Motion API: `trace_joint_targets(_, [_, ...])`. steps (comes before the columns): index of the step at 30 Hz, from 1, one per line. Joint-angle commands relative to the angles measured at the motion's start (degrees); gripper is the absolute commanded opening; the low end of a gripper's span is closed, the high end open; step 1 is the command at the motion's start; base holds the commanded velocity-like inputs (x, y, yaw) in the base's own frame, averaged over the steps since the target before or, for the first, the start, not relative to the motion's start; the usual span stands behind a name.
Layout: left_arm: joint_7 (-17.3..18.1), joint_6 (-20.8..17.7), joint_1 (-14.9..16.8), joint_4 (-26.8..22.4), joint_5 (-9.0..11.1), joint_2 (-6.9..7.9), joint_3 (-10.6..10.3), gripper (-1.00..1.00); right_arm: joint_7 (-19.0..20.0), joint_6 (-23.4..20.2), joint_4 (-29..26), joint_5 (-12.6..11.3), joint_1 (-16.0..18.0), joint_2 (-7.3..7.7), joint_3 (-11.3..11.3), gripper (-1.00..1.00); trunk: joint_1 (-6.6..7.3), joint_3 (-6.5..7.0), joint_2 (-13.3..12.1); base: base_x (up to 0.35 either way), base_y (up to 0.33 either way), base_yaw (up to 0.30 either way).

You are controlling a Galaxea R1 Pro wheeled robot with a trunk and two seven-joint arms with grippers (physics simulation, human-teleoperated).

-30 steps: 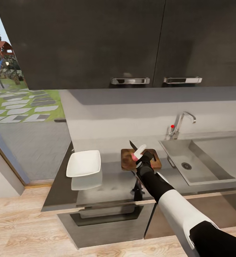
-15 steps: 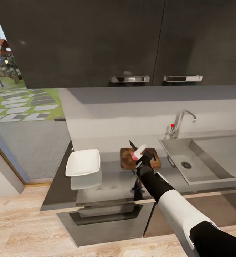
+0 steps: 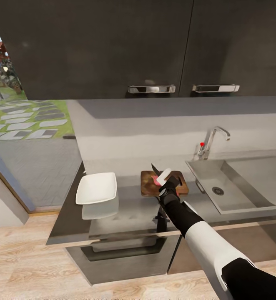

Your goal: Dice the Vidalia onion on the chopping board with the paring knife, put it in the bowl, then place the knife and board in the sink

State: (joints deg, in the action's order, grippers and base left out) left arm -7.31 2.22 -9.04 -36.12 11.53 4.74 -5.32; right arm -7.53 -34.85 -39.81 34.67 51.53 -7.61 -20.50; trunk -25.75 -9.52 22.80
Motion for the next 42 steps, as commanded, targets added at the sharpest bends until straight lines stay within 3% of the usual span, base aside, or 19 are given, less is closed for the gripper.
trace_joint_targets(1, [-0.51,0.16,-0.01,-0.09,0.6,0.09,-0.48,1.0,-0.21,-0.39,0.0,0.05,0.06,0.0,-0.24,-1.0,-0.03,-0.18,0.12,0.0,0.0,0.0])
trace_joint_targets(42, [-0.51,0.16,-0.01,-0.09,0.6,0.09,-0.48,1.0,-0.21,-0.4,0.0,0.05,0.06,-0.04,-0.24,-1.0,-0.03,-0.43,0.12,0.0,-0.005,0.0])
